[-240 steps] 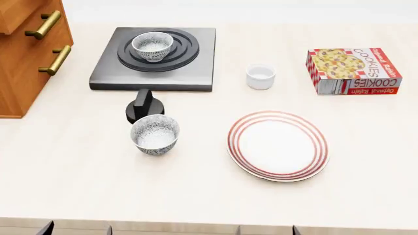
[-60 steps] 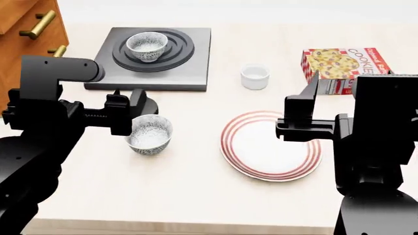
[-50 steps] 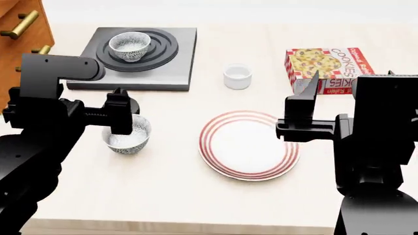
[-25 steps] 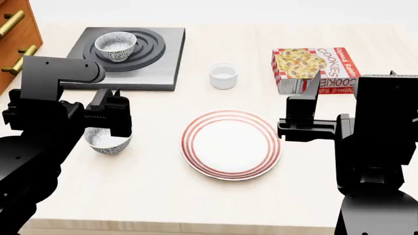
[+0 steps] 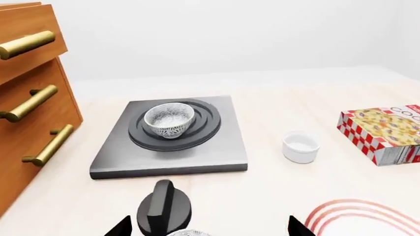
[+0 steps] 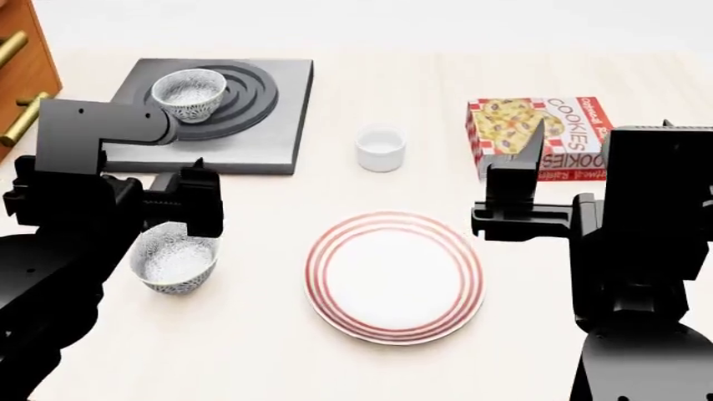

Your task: Pick the akita bowl on the stove and place it on the plate.

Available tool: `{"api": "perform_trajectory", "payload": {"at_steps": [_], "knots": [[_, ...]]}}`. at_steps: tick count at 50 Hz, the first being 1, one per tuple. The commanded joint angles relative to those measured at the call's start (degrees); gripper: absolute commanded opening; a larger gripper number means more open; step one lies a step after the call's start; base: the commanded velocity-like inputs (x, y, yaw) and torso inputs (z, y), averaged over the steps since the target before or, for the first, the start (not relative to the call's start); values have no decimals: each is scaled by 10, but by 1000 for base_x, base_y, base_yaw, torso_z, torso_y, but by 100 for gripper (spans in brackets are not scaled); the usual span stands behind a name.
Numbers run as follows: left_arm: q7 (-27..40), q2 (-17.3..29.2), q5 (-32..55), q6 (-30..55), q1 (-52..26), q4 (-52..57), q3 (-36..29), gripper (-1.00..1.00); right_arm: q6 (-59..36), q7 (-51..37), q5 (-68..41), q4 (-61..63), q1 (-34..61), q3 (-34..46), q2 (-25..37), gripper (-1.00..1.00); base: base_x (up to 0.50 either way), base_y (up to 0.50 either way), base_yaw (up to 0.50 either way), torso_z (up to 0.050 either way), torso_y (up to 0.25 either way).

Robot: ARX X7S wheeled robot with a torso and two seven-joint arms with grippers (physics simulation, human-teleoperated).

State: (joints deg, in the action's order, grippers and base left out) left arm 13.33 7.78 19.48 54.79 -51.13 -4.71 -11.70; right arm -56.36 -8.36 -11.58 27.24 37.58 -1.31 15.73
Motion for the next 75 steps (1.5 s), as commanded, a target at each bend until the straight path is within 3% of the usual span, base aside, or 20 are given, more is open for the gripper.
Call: {"api": "perform_trajectory", "payload": {"at_steps": [1, 75], "knots": [[-8, -8, 1, -2, -1, -3, 11, 100, -1, 8, 4, 1, -1, -11, -9, 100, 277, 0, 0, 0, 0], [12, 8, 27, -5, -6, -6, -3, 100, 2, -4, -14, -1, -1, -11, -3, 100, 275, 0, 0, 0, 0]]}}
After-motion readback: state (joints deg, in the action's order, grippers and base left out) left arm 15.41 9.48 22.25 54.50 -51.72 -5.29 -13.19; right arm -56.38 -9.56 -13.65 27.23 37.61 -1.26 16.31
